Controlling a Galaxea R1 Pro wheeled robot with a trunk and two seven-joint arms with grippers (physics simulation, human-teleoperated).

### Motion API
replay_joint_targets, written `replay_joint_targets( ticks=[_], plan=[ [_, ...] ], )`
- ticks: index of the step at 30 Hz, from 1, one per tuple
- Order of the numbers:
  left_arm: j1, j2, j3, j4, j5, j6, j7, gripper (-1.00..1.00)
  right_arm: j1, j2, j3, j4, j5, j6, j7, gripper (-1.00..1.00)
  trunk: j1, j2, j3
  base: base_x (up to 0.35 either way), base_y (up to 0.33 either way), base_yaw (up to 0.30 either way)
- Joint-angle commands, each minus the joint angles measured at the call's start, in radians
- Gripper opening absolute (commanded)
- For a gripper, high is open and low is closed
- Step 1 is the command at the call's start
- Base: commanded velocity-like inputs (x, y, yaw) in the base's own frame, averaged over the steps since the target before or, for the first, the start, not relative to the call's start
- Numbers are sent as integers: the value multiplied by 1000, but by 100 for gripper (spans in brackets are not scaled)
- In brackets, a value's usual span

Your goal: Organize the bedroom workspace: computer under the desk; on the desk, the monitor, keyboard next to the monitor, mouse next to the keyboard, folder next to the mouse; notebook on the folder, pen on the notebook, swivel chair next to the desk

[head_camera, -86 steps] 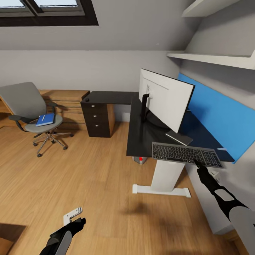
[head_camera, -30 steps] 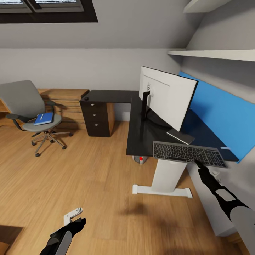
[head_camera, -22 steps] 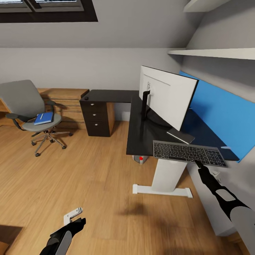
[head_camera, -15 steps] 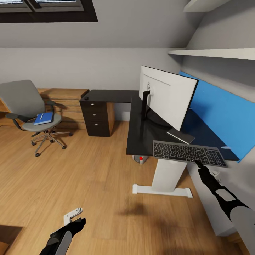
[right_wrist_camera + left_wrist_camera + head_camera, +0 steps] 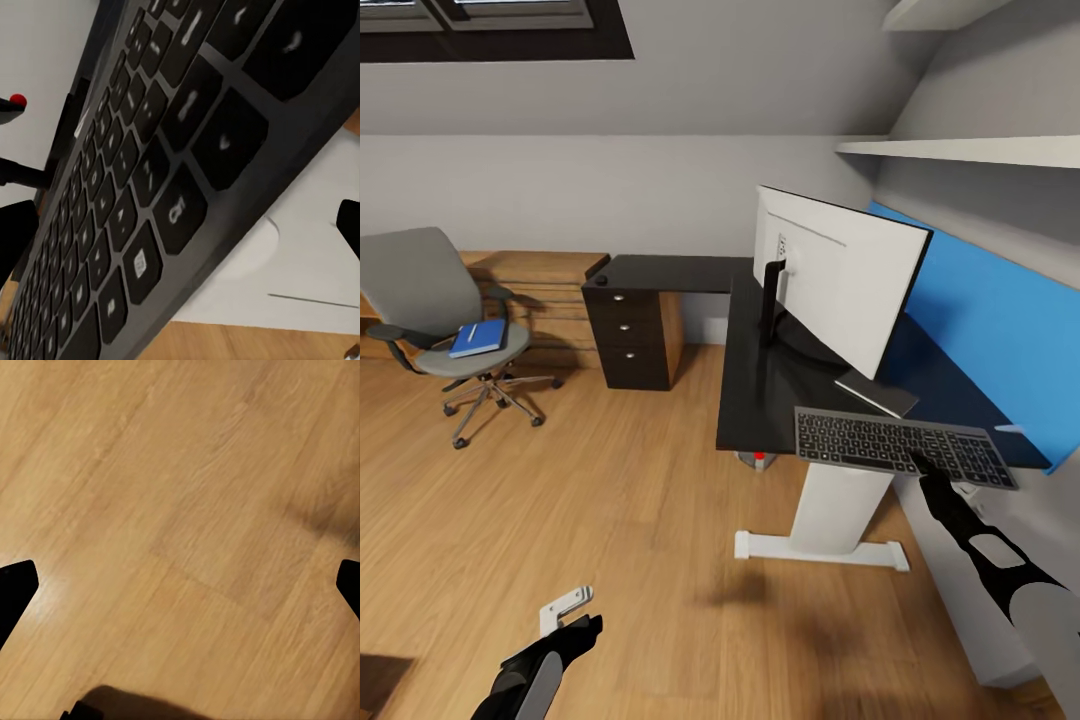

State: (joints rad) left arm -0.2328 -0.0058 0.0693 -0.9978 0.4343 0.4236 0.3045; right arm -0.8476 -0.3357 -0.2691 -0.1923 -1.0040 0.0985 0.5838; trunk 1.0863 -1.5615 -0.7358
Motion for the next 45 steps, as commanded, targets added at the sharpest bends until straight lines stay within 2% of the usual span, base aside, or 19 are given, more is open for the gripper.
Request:
replay_joint_targets(
  ticks=[1,19,20,45],
  plan=[
    [0,0,1,-2,11,4,6,100,-1,0,-2,1,-11,10,4,100,0,0,-1,28,0,0],
    [0,-2,1,-1,11,4,5,100,-1,0,-2,-1,-10,9,4,100,0,0,-1,19,0,0],
    [0,-2,1,-1,11,4,6,100,-1,0,-2,-1,-10,9,4,-100,0,0,-1,0,0,0],
    [0,-2,1,-1,9,4,8,100,-1,6,-2,-2,-10,5,5,-100,0,0,-1,0,0,0]
  ],
)
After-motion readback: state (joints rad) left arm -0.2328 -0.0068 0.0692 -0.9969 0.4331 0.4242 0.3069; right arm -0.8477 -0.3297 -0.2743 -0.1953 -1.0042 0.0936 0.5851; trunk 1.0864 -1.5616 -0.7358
